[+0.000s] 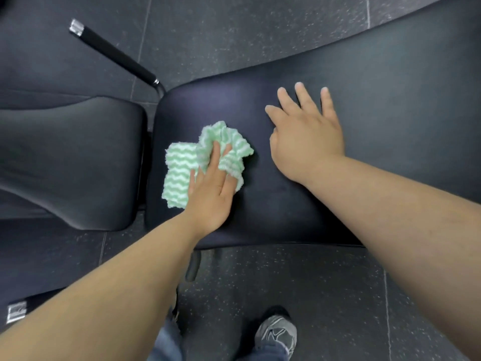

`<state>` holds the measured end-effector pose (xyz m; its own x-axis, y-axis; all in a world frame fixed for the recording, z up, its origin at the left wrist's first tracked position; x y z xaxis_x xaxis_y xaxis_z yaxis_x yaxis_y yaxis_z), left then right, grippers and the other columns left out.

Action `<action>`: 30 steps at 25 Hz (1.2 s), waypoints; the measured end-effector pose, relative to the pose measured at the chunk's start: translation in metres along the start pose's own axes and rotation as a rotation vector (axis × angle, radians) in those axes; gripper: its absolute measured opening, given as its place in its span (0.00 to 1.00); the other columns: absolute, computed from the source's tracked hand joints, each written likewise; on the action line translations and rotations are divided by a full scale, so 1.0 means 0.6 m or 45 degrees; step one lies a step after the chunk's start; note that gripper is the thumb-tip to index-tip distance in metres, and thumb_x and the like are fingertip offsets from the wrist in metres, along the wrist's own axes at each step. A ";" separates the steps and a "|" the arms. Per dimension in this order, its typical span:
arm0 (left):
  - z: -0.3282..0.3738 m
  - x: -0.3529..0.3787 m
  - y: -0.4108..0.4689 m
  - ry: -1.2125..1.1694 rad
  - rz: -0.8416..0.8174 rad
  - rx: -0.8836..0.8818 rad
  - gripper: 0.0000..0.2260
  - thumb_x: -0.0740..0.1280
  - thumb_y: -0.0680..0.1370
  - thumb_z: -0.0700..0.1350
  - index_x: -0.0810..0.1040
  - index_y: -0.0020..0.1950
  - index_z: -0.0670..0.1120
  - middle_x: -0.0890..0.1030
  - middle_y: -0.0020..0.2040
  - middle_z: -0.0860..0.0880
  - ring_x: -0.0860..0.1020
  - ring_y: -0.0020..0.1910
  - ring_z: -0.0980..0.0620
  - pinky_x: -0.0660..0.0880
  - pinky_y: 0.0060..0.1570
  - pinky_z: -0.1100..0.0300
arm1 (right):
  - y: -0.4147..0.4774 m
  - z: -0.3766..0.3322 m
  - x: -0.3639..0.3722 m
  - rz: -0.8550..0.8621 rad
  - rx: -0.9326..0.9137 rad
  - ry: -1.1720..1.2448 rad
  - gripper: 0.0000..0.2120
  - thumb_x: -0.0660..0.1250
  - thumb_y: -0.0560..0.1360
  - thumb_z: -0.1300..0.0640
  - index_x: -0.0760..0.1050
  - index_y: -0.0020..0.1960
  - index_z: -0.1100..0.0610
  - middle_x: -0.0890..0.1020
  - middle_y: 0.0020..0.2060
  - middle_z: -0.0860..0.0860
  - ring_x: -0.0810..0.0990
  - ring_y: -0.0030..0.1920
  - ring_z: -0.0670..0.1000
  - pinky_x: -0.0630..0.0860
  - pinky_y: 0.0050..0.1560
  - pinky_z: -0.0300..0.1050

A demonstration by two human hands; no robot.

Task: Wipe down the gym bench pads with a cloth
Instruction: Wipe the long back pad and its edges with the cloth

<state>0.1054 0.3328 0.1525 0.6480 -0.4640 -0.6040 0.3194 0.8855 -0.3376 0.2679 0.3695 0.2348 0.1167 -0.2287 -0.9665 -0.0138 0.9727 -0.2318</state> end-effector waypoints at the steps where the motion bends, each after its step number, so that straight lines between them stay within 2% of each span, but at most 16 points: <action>1: -0.026 -0.009 0.000 -0.002 -0.004 -0.019 0.23 0.50 0.82 0.46 0.47 0.74 0.63 0.42 0.71 0.67 0.42 0.69 0.68 0.36 0.73 0.51 | 0.007 -0.024 0.009 -0.010 -0.018 0.002 0.23 0.51 0.80 0.53 0.58 0.75 0.50 0.52 0.78 0.50 0.45 0.78 0.54 0.39 0.74 0.60; 5: -0.113 -0.049 0.015 -0.045 0.027 -0.156 0.22 0.49 0.81 0.47 0.53 0.76 0.57 0.43 0.75 0.64 0.45 0.67 0.69 0.38 0.74 0.49 | 0.035 -0.096 0.043 0.012 -0.027 -0.014 0.22 0.51 0.80 0.53 0.61 0.73 0.51 0.54 0.77 0.51 0.47 0.78 0.54 0.40 0.74 0.60; 7: -0.150 -0.059 0.004 -0.108 0.079 -0.265 0.21 0.49 0.82 0.47 0.57 0.76 0.54 0.43 0.77 0.61 0.48 0.70 0.66 0.40 0.74 0.49 | 0.039 -0.125 0.056 0.027 -0.010 -0.007 0.21 0.51 0.79 0.53 0.63 0.72 0.52 0.56 0.77 0.51 0.48 0.78 0.54 0.41 0.74 0.60; 11: -0.185 -0.034 -0.084 -0.240 0.097 -0.496 0.23 0.48 0.82 0.50 0.46 0.77 0.59 0.39 0.76 0.62 0.42 0.75 0.59 0.34 0.73 0.51 | 0.036 -0.154 0.069 0.038 -0.005 0.004 0.22 0.52 0.79 0.54 0.62 0.74 0.53 0.56 0.77 0.51 0.48 0.77 0.54 0.41 0.74 0.60; 14: -0.156 0.011 -0.151 -0.308 0.163 -0.533 0.20 0.49 0.82 0.48 0.56 0.74 0.55 0.43 0.78 0.58 0.43 0.77 0.50 0.33 0.72 0.51 | 0.020 -0.152 0.070 -0.010 -0.073 -0.003 0.23 0.51 0.80 0.54 0.60 0.75 0.51 0.55 0.77 0.51 0.47 0.77 0.54 0.41 0.75 0.59; 15: -0.132 0.031 -0.163 -0.355 0.165 -0.498 0.20 0.49 0.81 0.48 0.55 0.73 0.57 0.49 0.78 0.57 0.44 0.77 0.48 0.32 0.72 0.52 | 0.013 -0.147 0.069 -0.005 -0.103 0.003 0.23 0.51 0.80 0.55 0.60 0.75 0.50 0.55 0.77 0.51 0.48 0.77 0.54 0.42 0.75 0.58; 16: -0.098 0.051 -0.175 -0.377 0.157 -0.443 0.24 0.48 0.79 0.50 0.48 0.74 0.62 0.53 0.77 0.57 0.43 0.77 0.48 0.30 0.71 0.52 | 0.001 -0.139 0.066 -0.001 -0.136 0.001 0.23 0.51 0.80 0.55 0.61 0.74 0.50 0.56 0.77 0.51 0.48 0.77 0.54 0.42 0.75 0.57; 18: -0.016 0.078 -0.186 -0.205 0.045 -0.142 0.27 0.46 0.77 0.54 0.38 0.72 0.68 0.42 0.77 0.62 0.39 0.77 0.49 0.26 0.69 0.49 | -0.019 -0.107 0.055 0.014 -0.156 0.005 0.22 0.51 0.79 0.57 0.63 0.73 0.50 0.58 0.76 0.51 0.50 0.77 0.54 0.44 0.75 0.56; 20: 0.046 0.073 -0.164 0.037 -0.100 0.329 0.24 0.44 0.79 0.57 0.43 0.75 0.65 0.36 0.73 0.65 0.39 0.77 0.50 0.25 0.68 0.49 | -0.032 -0.047 0.032 0.047 -0.112 -0.001 0.22 0.52 0.78 0.58 0.66 0.71 0.49 0.61 0.75 0.50 0.53 0.76 0.54 0.45 0.74 0.57; 21: 0.058 0.064 -0.142 0.106 -0.157 0.486 0.22 0.44 0.80 0.57 0.44 0.75 0.64 0.38 0.73 0.64 0.41 0.77 0.50 0.26 0.69 0.49 | -0.035 -0.013 0.019 0.073 -0.082 -0.014 0.22 0.53 0.78 0.58 0.67 0.71 0.49 0.62 0.75 0.50 0.54 0.76 0.54 0.46 0.74 0.57; 22: 0.053 0.053 -0.118 0.162 -0.166 0.527 0.22 0.45 0.81 0.55 0.44 0.74 0.64 0.40 0.75 0.62 0.44 0.77 0.50 0.29 0.70 0.49 | -0.035 0.015 0.007 0.098 -0.056 -0.018 0.22 0.53 0.78 0.59 0.68 0.71 0.50 0.64 0.74 0.51 0.56 0.76 0.55 0.47 0.74 0.58; 23: 0.035 0.040 -0.099 0.217 -0.139 0.423 0.22 0.47 0.82 0.53 0.45 0.75 0.63 0.43 0.77 0.58 0.47 0.77 0.48 0.33 0.72 0.48 | -0.036 0.034 -0.003 0.114 -0.035 -0.012 0.22 0.53 0.77 0.59 0.68 0.70 0.51 0.65 0.73 0.51 0.57 0.75 0.55 0.47 0.74 0.58; 26: -0.054 0.011 -0.086 0.063 0.096 -0.389 0.20 0.49 0.82 0.45 0.58 0.75 0.48 0.48 0.79 0.45 0.55 0.74 0.44 0.41 0.74 0.45 | -0.047 0.037 -0.003 0.140 0.056 -0.012 0.21 0.52 0.77 0.59 0.69 0.69 0.52 0.65 0.73 0.52 0.56 0.75 0.56 0.46 0.74 0.59; 27: -0.062 0.016 -0.103 0.031 0.130 -0.534 0.22 0.48 0.81 0.45 0.55 0.76 0.48 0.46 0.79 0.45 0.53 0.75 0.44 0.39 0.73 0.45 | -0.050 0.032 0.005 0.145 0.071 0.005 0.21 0.52 0.78 0.59 0.69 0.69 0.52 0.64 0.74 0.52 0.55 0.76 0.55 0.45 0.74 0.58; 28: -0.050 0.027 -0.123 0.067 0.122 -0.504 0.25 0.48 0.81 0.45 0.46 0.78 0.50 0.43 0.79 0.47 0.51 0.76 0.44 0.38 0.73 0.45 | -0.052 0.027 0.009 0.152 0.084 0.038 0.21 0.52 0.78 0.59 0.70 0.69 0.52 0.64 0.74 0.51 0.55 0.76 0.55 0.45 0.74 0.57; 30: 0.012 0.063 -0.163 0.201 -0.009 -0.091 0.31 0.46 0.79 0.47 0.26 0.71 0.60 0.37 0.78 0.50 0.44 0.77 0.45 0.32 0.71 0.44 | -0.052 0.029 0.004 0.183 0.099 0.157 0.20 0.53 0.78 0.60 0.72 0.67 0.52 0.67 0.73 0.50 0.57 0.76 0.53 0.45 0.75 0.53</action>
<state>0.1035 0.2287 0.1677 0.5277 -0.4736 -0.7052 0.2702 0.8806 -0.3892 0.2860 0.3391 0.2414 -0.0031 -0.0861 -0.9963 0.0558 0.9947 -0.0861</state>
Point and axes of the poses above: each hand's wrist, its own y-axis towards the middle knuckle, its own x-axis out of the palm, z = x × y, the point moved 2 cm from there along y, towards the middle knuckle
